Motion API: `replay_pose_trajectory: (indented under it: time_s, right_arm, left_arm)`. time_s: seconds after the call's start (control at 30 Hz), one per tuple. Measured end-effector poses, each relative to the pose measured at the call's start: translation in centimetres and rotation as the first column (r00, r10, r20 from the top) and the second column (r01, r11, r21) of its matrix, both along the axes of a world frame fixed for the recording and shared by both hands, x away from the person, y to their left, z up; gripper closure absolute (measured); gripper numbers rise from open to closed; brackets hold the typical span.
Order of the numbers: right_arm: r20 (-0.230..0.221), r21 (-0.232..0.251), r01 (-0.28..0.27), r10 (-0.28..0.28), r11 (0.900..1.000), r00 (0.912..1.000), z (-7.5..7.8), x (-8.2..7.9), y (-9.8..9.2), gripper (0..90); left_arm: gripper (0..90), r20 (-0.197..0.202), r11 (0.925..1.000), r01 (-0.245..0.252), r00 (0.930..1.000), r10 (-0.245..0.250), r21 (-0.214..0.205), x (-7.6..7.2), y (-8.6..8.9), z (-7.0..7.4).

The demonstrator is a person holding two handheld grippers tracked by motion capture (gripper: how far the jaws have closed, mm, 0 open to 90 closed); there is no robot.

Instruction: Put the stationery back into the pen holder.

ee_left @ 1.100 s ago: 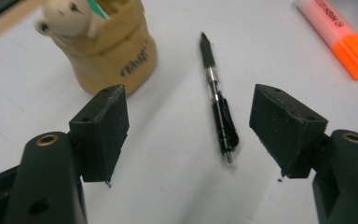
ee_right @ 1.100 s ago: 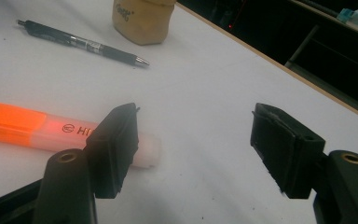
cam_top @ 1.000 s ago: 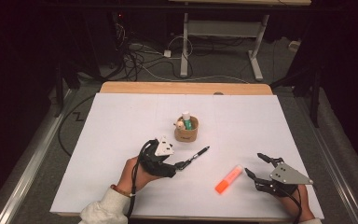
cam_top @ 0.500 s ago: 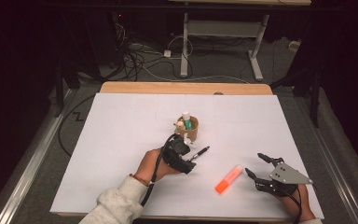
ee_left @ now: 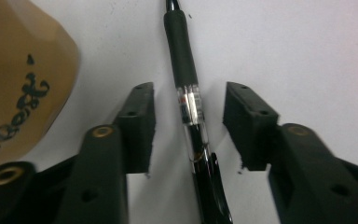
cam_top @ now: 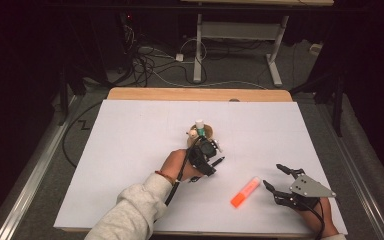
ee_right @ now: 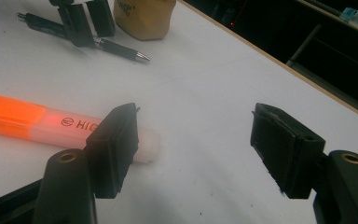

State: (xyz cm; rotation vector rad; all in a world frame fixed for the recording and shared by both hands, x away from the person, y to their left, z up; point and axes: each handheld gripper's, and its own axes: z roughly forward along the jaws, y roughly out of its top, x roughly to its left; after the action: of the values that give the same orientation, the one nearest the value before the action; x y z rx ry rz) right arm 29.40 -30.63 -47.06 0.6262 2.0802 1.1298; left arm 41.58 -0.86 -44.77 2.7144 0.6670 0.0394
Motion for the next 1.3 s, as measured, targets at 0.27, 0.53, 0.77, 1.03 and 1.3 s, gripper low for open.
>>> replay_pose_trajectory:
  time_s: [0.27, 0.53, 0.77, 1.03, 1.3]
  right_arm:
    - [-0.005, -0.004, -0.008, 0.008, 1.0000, 1.0000, -0.1, 0.0, 0.2, 32.8]
    - [-0.008, -0.007, -0.012, 0.012, 0.9999, 0.9999, -0.1, 0.0, 0.2, 32.8]
    - [-0.006, -0.007, -0.013, 0.013, 0.9999, 0.9999, 0.0, 0.0, 0.2, 32.8]
    - [-0.007, -0.003, -0.011, 0.011, 0.9999, 0.9999, 0.0, -0.1, 0.1, 32.8]
    - [-0.004, -0.004, -0.014, 0.014, 0.9999, 0.9999, -0.1, 0.0, 0.2, 32.8]
  left_arm:
    - [64.1, -0.027, 0.9982, 0.031, 0.9992, -0.030, 0.051, 1.2, -1.4, 0.3]
    - [76.0, -0.017, 0.9956, 0.057, 0.9983, -0.056, 0.074, 1.0, -2.0, 0.4]
    - [76.5, 0.028, 0.9984, 0.048, 0.9984, -0.048, 0.032, 0.5, -1.4, 0.4]
    - [76.7, 0.145, 0.9926, 0.022, 0.9894, -0.005, -0.119, -0.8, 0.7, 2.3]
    - [76.7, 0.247, 0.9503, 0.041, 0.9683, 0.038, -0.309, -2.3, 3.0, 4.6]
